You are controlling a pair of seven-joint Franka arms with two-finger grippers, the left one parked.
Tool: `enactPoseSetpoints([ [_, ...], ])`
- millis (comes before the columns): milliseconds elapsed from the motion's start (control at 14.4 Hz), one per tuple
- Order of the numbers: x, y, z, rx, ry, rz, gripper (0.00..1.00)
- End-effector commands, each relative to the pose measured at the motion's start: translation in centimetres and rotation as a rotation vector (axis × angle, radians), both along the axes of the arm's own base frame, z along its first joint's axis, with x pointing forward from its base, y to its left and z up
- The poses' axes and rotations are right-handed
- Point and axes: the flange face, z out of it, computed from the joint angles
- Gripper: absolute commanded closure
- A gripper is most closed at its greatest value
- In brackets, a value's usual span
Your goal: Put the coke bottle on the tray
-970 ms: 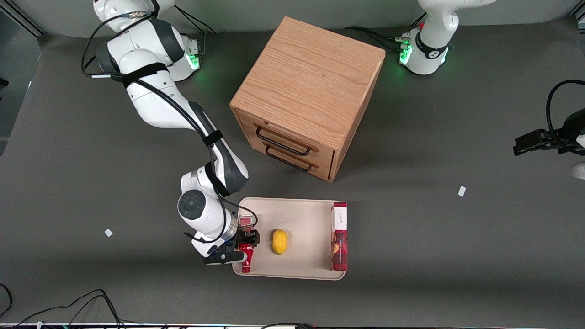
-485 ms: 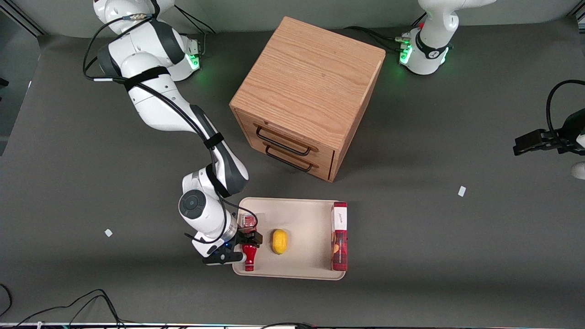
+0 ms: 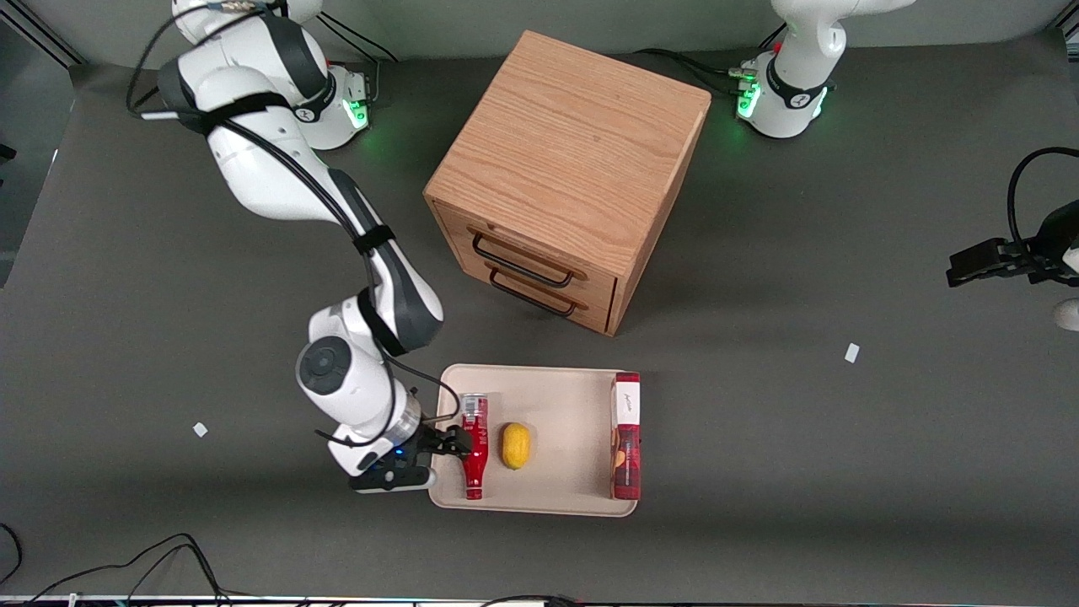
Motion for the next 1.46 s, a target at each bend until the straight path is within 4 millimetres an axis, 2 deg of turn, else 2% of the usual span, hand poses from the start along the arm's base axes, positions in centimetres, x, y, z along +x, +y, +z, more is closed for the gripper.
enactPoseSetpoints([
  [0, -4.9, -5.1, 5.7, -0.02, 0.055, -0.032, 0.0],
  [139, -8.0, -9.8, 7.9, -0.05, 0.069, 0.002, 0.0],
  [416, -15.1, -18.6, 13.9, -0.057, 0.108, -0.057, 0.0],
  [554, -17.1, -23.0, 16.9, -0.057, 0.182, -0.043, 0.0],
  [762, -19.5, -27.8, 21.1, -0.031, 0.215, -0.095, 0.0],
  [901, -20.8, -29.4, 23.3, -0.017, 0.223, -0.109, 0.0],
  [1109, -20.9, -30.0, 26.0, -0.077, 0.227, -0.11, 0.0],
  [1248, -20.4, -29.8, 27.0, -0.086, 0.224, -0.107, 0.0],
  [1386, -20.0, -29.6, 27.2, -0.092, 0.237, -0.105, 0.0],
])
